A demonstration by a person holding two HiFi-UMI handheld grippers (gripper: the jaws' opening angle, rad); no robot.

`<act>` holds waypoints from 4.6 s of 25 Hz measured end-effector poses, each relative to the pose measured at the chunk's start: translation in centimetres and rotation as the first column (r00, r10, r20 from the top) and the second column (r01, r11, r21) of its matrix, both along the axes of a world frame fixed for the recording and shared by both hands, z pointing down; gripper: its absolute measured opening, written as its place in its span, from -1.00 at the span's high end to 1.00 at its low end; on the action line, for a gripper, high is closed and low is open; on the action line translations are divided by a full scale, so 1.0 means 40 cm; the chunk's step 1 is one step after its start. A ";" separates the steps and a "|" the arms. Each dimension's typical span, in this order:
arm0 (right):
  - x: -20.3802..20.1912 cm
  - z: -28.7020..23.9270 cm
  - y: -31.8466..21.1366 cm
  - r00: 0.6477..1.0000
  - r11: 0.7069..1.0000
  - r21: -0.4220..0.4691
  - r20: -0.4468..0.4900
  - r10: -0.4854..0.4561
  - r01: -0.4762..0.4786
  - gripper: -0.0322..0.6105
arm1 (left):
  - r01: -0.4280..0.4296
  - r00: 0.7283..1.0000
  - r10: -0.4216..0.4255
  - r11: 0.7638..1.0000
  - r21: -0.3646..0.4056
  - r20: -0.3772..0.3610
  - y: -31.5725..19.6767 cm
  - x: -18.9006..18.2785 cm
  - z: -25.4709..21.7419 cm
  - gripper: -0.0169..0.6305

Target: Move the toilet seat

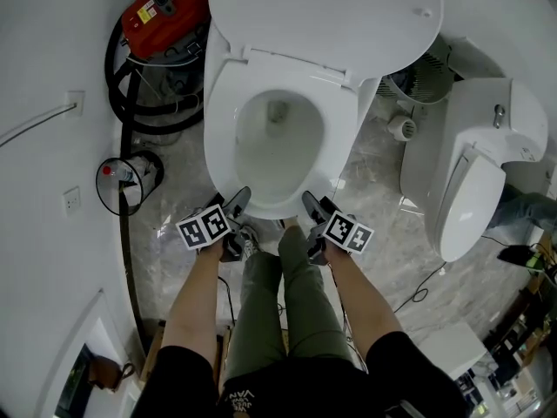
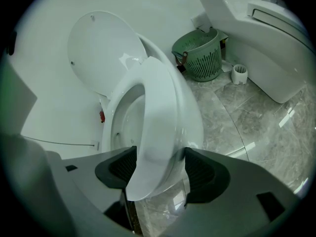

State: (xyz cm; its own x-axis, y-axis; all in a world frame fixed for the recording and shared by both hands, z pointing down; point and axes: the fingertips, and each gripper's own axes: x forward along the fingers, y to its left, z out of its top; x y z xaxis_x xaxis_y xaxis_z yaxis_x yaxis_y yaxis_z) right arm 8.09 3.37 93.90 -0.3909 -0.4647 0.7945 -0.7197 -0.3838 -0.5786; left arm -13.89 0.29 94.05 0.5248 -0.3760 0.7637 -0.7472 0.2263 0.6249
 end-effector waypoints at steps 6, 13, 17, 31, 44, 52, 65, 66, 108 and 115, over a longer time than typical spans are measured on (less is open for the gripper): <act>-0.002 -0.004 0.000 1.000 1.000 -0.008 0.001 -0.008 0.008 -0.03 | 0.023 1.000 -0.023 1.000 -0.021 -0.021 -0.001 -0.007 -0.010 -0.17; -0.015 -0.030 0.001 0.999 1.000 -0.008 0.034 -0.010 0.010 -0.02 | 0.067 0.997 -0.068 0.997 -0.040 -0.020 0.003 -0.014 -0.032 -0.06; -0.022 -0.058 0.000 0.999 1.000 0.002 0.051 -0.010 0.010 0.03 | 0.094 0.995 -0.095 0.995 -0.033 -0.018 0.005 -0.018 -0.055 0.00; -0.020 -0.266 -0.010 0.986 0.996 0.073 0.159 -0.055 0.044 -0.01 | 0.143 0.989 -0.142 0.988 0.053 -0.034 -0.012 -0.021 -0.284 0.00; -0.002 -0.465 -0.069 0.972 0.989 0.124 0.209 -0.110 0.085 -0.02 | 0.149 0.989 -0.147 0.979 0.141 -0.027 -0.087 -0.003 -0.500 0.03; 0.018 -0.569 -0.128 0.958 0.977 0.196 0.256 -0.133 0.083 -0.01 | 0.173 0.985 -0.171 0.959 0.226 -0.029 -0.151 0.012 -0.612 0.03; 0.043 -0.687 -0.214 0.953 0.953 0.284 0.246 -0.179 0.105 -0.01 | 0.150 0.988 -0.156 0.938 0.311 -0.006 -0.252 0.030 -0.733 0.03; 0.044 -0.695 -0.222 0.954 0.952 0.291 0.247 -0.173 0.097 -0.01 | 0.142 0.989 -0.148 0.937 0.318 -0.008 -0.261 0.032 -0.742 0.03; 0.099 -0.958 -0.564 0.959 0.792 0.566 0.271 0.083 -0.229 -0.30 | -0.200 0.942 0.309 0.833 0.516 -0.133 -0.620 0.184 -0.977 -0.30; 0.098 -0.979 -0.581 0.964 0.782 0.577 0.239 0.117 -0.238 -0.30 | -0.230 0.931 0.344 0.814 0.533 -0.123 -0.668 0.209 -0.980 -0.34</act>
